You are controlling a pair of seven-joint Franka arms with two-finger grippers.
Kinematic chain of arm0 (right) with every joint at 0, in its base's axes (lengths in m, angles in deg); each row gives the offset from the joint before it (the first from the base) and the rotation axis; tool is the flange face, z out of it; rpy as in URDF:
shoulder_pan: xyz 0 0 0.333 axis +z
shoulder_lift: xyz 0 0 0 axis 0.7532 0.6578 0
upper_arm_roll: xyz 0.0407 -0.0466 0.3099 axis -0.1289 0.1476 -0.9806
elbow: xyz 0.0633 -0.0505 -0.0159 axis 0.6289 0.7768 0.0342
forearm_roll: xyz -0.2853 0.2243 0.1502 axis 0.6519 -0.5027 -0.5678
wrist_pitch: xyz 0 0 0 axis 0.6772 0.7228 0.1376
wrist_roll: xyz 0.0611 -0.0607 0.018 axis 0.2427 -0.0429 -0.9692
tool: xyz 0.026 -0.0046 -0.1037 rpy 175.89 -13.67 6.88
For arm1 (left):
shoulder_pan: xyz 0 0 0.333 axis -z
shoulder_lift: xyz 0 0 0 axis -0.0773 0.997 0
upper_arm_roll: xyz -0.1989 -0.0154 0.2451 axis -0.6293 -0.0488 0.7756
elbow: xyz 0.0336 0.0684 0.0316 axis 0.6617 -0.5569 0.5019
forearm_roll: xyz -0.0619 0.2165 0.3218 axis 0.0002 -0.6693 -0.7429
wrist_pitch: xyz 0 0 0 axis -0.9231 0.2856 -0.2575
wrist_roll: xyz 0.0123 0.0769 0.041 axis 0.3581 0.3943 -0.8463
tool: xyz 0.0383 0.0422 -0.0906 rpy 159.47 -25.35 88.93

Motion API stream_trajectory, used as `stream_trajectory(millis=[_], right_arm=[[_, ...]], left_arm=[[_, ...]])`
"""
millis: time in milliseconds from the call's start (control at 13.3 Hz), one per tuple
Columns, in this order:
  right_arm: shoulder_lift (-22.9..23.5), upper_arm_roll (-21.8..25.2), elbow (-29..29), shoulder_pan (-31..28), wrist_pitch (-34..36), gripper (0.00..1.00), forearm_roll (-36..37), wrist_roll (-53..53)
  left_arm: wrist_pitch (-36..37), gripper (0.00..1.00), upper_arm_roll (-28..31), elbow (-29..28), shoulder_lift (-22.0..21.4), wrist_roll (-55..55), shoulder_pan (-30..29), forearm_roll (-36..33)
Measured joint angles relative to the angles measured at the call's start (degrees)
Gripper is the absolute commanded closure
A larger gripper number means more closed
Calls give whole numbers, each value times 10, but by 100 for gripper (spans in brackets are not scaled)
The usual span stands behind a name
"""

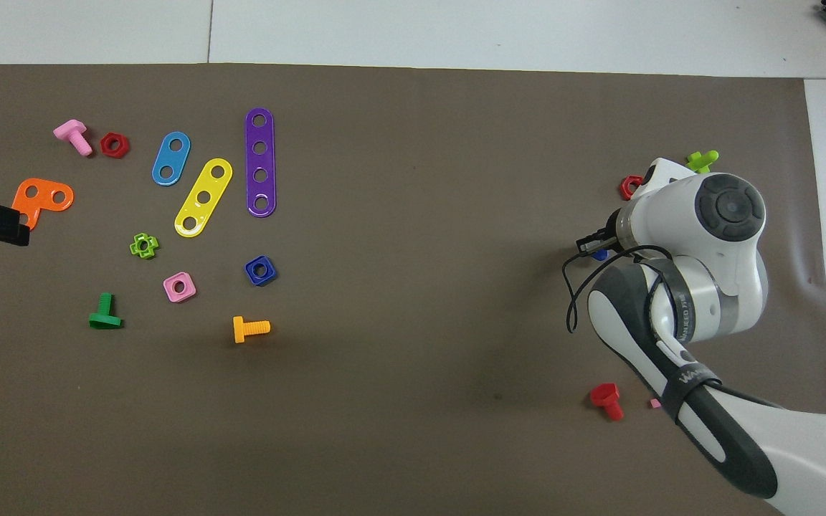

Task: Unscrew and place screws in storage area

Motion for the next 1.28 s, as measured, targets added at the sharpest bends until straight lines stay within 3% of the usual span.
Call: stream_trajectory(millis=[75,151,603,1055,1281], right_arm=[[0,0,8,0,-5,6,0,0],[0,0,12,-1,-5,0,0,0],[-27,0,6,-4,0,0,-1,0],[-124,3,-49,-9,163,0,-1,64],[-149,6,-112,-9,254,0,-1,97]], left_arm=[[-4,0,0,-14,-7,-3,0,0],[-8,0,0,-25,-13,-9,0,0],[-15,0,0,-33,-21,-14,0,0],[-21,0,-2,-33,-21,-14,1,0],[-22,0,-2,-33,-21,-15,1,0]])
